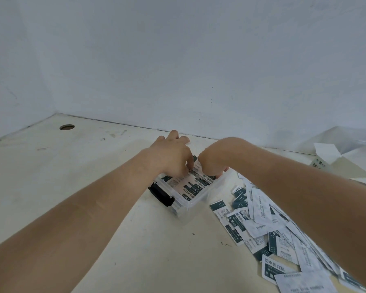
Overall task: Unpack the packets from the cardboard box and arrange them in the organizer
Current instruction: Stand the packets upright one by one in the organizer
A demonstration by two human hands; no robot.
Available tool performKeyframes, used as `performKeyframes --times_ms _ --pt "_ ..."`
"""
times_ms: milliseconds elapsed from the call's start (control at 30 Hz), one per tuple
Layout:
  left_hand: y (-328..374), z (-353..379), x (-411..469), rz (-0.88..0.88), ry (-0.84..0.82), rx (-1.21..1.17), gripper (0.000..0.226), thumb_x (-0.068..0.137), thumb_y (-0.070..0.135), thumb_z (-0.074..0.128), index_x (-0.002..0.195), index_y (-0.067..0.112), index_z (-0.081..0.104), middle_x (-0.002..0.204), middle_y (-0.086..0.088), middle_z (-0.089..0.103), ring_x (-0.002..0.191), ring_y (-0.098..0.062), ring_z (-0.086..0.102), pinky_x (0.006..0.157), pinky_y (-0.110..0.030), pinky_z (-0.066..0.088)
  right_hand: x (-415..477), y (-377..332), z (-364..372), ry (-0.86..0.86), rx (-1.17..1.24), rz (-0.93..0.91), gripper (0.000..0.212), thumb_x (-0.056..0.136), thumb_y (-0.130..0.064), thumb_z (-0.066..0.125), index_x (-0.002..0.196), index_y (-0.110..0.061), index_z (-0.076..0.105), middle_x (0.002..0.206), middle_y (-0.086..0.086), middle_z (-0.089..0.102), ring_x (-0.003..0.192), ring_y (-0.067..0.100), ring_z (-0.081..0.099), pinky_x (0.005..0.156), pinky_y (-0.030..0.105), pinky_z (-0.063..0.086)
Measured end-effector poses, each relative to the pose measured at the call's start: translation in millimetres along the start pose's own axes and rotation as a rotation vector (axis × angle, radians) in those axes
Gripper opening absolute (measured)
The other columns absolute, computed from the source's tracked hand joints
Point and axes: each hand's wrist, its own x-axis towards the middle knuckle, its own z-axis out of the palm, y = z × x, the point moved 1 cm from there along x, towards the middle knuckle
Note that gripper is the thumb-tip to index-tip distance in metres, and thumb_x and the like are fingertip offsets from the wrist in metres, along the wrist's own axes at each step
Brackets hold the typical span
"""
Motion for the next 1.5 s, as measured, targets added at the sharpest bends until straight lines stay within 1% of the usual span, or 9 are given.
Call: performKeyframes --times_ms 167,267,433,600,733,867,1000,1133,1500 --pt "4.4 -2.5 1.9 -0.008 0.015 0.006 0.032 0.085 0.040 0.058 0.117 0.044 0.062 0.158 0.001 0.016 0.139 -0.025 0.012 0.109 -0.045 0.019 -1.2 1.2 -0.6 0.004 -0.026 0.060 0.033 0.100 -0.008 0.039 0.130 0.004 0.048 0.078 0.006 0.051 0.059 0.012 0.044 0.063 0.024 0.041" --pt "8.2 -1.6 6.6 -0.019 0.010 0.008 0.030 0.086 0.041 0.056 0.116 0.046 0.062 0.159 0.002 0.013 0.141 -0.025 0.008 0.112 -0.048 0.013 -6.6 7.3 -6.8 0.016 -0.028 0.072 0.027 0.100 -0.010 0.037 0.120 -0.001 0.052 0.107 0.011 0.071 0.060 0.012 0.046 0.056 0.020 0.037" --pt "10.2 -8.4 6.0 0.019 0.111 0.005 0.034 0.085 0.042 0.058 0.118 0.048 0.060 0.159 0.004 0.009 0.142 -0.027 0.005 0.115 -0.049 0.007 -18.3 41.8 -16.5 0.296 0.369 -0.028 0.021 0.092 -0.006 0.042 0.098 -0.004 0.062 0.082 0.004 0.076 0.066 0.011 0.058 0.055 0.021 0.041" --pt "19.9 -24.5 2.3 0.135 0.259 -0.136 0.019 0.087 0.026 0.060 0.101 0.031 0.072 0.114 0.005 0.058 0.111 -0.016 0.047 0.094 -0.034 0.043 -27.0 78.1 7.7 0.682 0.731 -0.019 0.018 0.092 -0.011 0.046 0.094 -0.016 0.063 0.079 -0.010 0.053 0.070 0.010 0.049 0.057 0.021 0.037" --pt "40.6 -25.5 11.2 0.201 -0.053 -0.266 0.029 0.089 0.018 0.054 0.108 0.033 0.071 0.089 0.017 0.063 0.083 -0.005 0.059 0.085 -0.025 0.048 -20.2 85.1 35.5 0.579 0.914 -0.033 0.021 0.094 -0.009 0.044 0.103 -0.017 0.061 0.085 -0.006 0.053 0.079 0.022 0.052 0.067 0.032 0.044" --pt "41.0 -10.1 25.1 0.309 -0.251 -0.196 0.053 0.088 0.002 0.040 0.120 0.039 0.062 0.136 0.001 0.049 0.122 -0.018 0.048 0.098 -0.038 0.044 -14.5 86.4 48.4 0.548 0.935 -0.060 0.027 0.095 -0.008 0.041 0.111 -0.016 0.060 0.080 -0.008 0.048 0.058 0.014 0.044 0.053 0.024 0.038" --pt "39.7 -8.4 28.7 0.370 -0.341 -0.052 0.063 0.087 0.001 0.043 0.130 0.046 0.051 0.126 -0.002 0.041 0.120 -0.020 0.044 0.097 -0.037 0.043 -10.0 87.8 51.1 0.522 0.904 -0.085 0.025 0.096 -0.012 0.041 0.112 -0.022 0.057 0.094 -0.005 0.056 0.066 0.014 0.051 0.058 0.026 0.043" --pt "47.4 -11.5 22.7 0.432 -0.309 0.150 0.049 0.095 0.023 0.043 0.134 0.052 0.038 0.115 0.000 0.041 0.099 -0.019 0.049 0.086 -0.034 0.045 -9.9 88.8 51.1 0.517 0.838 -0.090 0.027 0.097 -0.013 0.041 0.119 -0.022 0.055 0.112 0.003 0.059 0.095 0.019 0.055 0.077 0.031 0.042" --pt "50.4 0.5 24.8 0.485 0.014 0.169 0.028 0.097 0.031 0.047 0.119 0.044 0.058 0.099 0.010 0.050 0.079 -0.016 0.052 0.062 -0.025 0.034 -4.4 88.4 51.2 0.536 0.840 -0.089 0.028 0.096 -0.012 0.041 0.119 -0.018 0.055 0.108 0.002 0.058 0.095 0.022 0.059 0.057 0.023 0.037"
